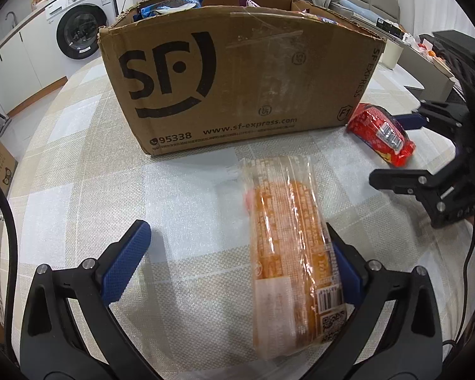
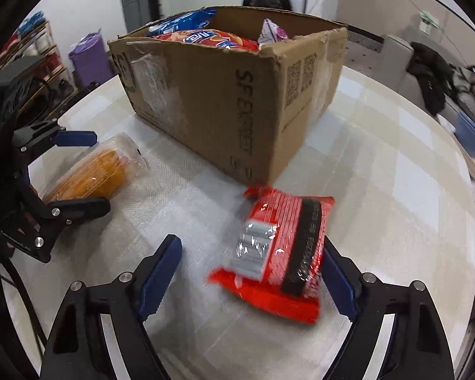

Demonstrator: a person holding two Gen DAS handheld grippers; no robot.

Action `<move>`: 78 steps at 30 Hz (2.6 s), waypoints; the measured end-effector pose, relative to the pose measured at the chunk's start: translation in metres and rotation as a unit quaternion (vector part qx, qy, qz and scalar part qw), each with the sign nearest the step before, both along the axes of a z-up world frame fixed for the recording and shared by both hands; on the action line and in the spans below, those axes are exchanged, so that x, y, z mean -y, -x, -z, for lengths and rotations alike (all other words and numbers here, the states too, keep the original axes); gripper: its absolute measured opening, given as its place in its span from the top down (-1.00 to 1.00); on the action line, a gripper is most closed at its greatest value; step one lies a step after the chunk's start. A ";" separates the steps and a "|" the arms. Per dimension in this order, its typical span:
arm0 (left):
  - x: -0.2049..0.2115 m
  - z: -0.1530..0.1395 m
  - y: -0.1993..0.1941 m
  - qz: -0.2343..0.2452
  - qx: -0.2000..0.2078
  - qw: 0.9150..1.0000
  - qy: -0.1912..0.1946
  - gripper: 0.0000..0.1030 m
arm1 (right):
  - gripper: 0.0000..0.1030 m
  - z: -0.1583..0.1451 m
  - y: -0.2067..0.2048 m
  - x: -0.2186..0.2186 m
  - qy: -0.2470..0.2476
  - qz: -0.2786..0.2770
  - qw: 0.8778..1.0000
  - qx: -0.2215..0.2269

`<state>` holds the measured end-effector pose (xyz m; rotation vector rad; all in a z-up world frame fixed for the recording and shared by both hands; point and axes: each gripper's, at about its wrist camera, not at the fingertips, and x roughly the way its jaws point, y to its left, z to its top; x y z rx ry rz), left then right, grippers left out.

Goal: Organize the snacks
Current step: 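Close left gripper on the orange bread loaf while right gripper closes on the red chip bag, then lift and carry the bread loaf with left tool while right tool carries the chip bag to the box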

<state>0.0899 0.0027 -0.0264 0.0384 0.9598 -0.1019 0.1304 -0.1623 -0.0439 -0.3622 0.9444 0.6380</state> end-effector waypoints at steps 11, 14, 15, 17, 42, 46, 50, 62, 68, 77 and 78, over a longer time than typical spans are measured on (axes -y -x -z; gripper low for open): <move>0.000 -0.002 0.010 0.011 0.000 1.000 0.000 -0.98 | -0.70 -0.006 0.010 0.008 -0.065 0.101 0.992 -0.028; -0.001 -0.001 0.014 0.015 -0.002 1.000 0.000 -0.98 | -0.70 -0.005 0.004 0.012 -0.079 0.122 0.989 -0.025; -0.002 -0.002 0.012 0.018 -0.005 1.000 0.000 -0.98 | -0.70 -0.007 0.003 0.014 -0.074 0.131 0.988 -0.018; -0.001 -0.003 0.012 0.025 -0.011 1.000 -0.002 -0.98 | -0.70 -0.007 0.000 0.015 -0.071 0.144 0.987 -0.012; 0.014 -0.027 0.032 0.058 0.023 0.998 0.023 0.32 | 0.12 -0.016 0.012 0.023 -0.088 0.137 0.987 0.012; 0.009 -0.034 0.033 0.058 0.031 0.997 0.028 0.33 | 0.12 -0.023 0.016 0.025 -0.095 0.132 0.986 0.019; 0.007 -0.042 0.038 0.061 0.040 0.997 0.032 0.33 | 0.12 -0.030 0.020 0.026 -0.101 0.129 0.986 0.027; 0.000 -0.080 0.066 0.058 0.079 0.994 0.046 0.33 | 0.12 -0.062 0.037 0.031 -0.121 0.124 0.983 0.062; -0.010 -0.106 0.081 0.049 0.104 0.992 0.055 0.33 | 0.12 -0.074 0.042 0.035 -0.132 0.128 0.980 0.078; -0.024 -0.145 0.096 0.035 0.141 0.987 0.062 0.33 | 0.12 -0.094 0.049 0.032 -0.158 0.123 0.973 0.110; -0.024 -0.148 0.094 0.033 0.144 0.987 0.061 0.33 | 0.12 -0.097 0.050 0.030 -0.162 0.120 0.973 0.115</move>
